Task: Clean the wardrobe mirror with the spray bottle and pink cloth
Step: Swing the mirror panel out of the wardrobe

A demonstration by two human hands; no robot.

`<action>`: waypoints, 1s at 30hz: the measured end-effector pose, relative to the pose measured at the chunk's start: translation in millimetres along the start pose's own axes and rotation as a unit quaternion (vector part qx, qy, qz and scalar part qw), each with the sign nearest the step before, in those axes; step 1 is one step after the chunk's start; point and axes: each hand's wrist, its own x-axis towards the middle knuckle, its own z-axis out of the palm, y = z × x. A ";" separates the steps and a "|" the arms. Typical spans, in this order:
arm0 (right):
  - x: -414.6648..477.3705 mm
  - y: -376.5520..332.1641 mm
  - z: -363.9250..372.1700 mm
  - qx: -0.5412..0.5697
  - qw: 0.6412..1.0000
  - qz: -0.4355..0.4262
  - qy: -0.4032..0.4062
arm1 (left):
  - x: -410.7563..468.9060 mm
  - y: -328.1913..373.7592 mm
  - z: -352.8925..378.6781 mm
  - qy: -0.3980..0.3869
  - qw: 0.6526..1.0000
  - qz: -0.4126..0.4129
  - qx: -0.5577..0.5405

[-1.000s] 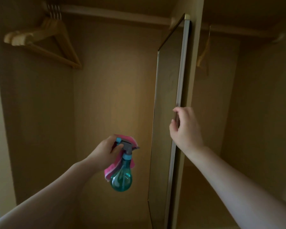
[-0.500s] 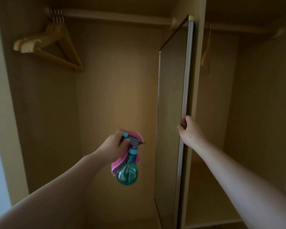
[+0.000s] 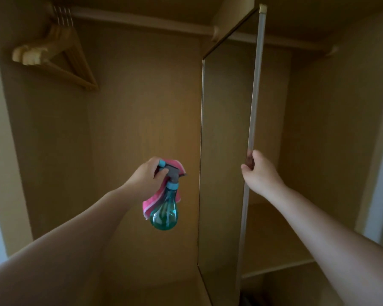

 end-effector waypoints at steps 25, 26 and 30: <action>-49.9 24.1 -57.7 -0.015 0.990 0.083 0.109 | -34.1 19.1 -1.9 -0.053 0.996 0.039 -0.064; -48.5 25.3 -58.8 -0.017 0.989 0.091 0.115 | -35.0 19.1 -1.3 -0.057 0.995 0.040 -0.068; -39.7 34.5 -60.3 -0.012 0.984 0.125 0.125 | -39.1 19.6 2.1 -0.064 0.993 0.054 -0.082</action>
